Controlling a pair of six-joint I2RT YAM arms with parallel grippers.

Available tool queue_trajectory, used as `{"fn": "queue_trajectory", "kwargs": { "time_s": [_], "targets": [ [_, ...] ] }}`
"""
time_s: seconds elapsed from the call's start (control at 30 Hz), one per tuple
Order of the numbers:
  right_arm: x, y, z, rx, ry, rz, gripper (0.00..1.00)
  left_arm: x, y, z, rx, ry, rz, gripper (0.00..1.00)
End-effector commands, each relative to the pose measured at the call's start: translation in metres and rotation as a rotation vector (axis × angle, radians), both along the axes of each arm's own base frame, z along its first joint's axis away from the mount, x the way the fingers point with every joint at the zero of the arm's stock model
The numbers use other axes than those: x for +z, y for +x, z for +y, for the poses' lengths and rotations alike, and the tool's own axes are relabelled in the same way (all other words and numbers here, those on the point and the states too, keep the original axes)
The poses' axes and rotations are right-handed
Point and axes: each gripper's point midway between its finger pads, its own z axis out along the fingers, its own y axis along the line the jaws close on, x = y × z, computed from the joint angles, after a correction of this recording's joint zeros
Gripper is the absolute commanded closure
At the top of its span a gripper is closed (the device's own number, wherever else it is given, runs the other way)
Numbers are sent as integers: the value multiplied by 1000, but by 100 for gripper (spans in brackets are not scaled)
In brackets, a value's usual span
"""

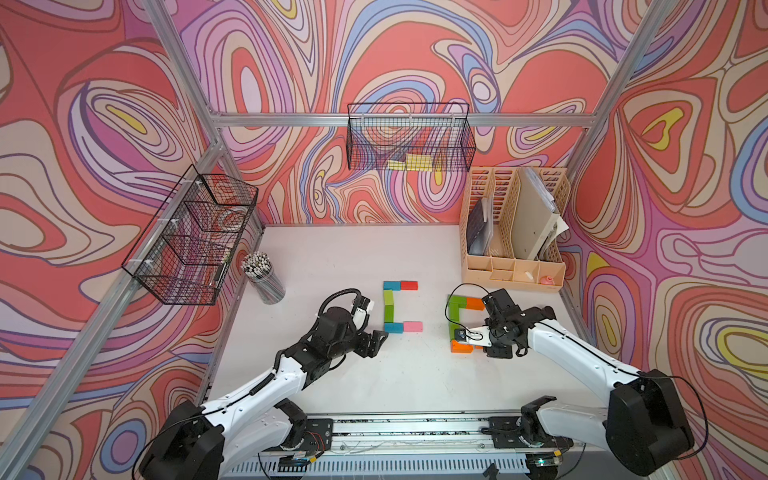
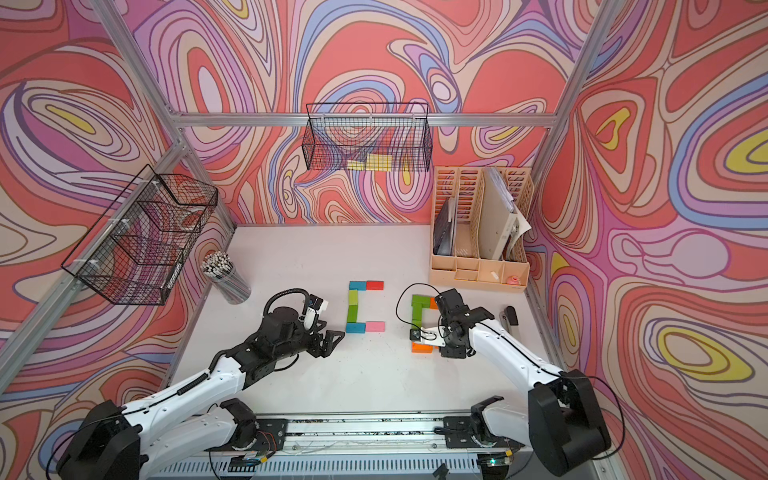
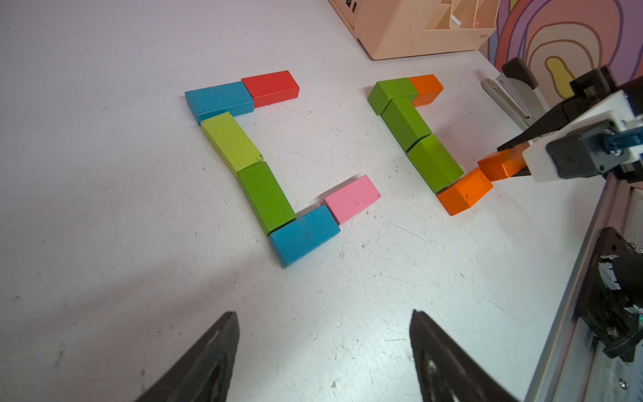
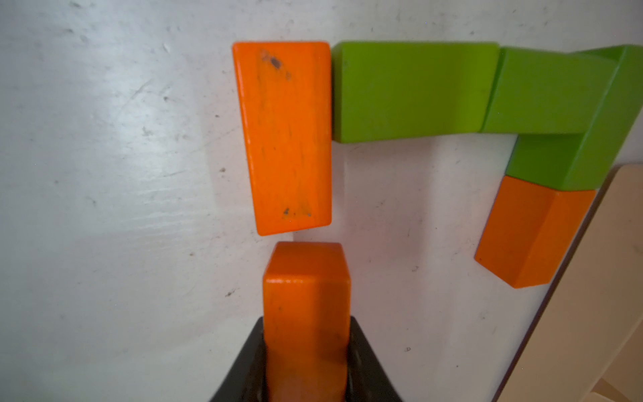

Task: Assemble the letter c with building blocks
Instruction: Assemble the building block at the center of the board.

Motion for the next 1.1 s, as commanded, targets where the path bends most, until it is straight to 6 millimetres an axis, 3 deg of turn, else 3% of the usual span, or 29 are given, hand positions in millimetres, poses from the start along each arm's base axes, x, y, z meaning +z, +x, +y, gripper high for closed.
{"fn": "queue_trajectory", "kwargs": {
  "time_s": [0.0, 1.07],
  "targets": [
    [-5, 0, 5, 1, 28, 15, 76, 1, -2, -2, -15, -6, -17, 20],
    [-20, 2, 3, -11, 2, 59, 66, 0, -2, 0, -9, -9, -20, 20]
  ]
}}
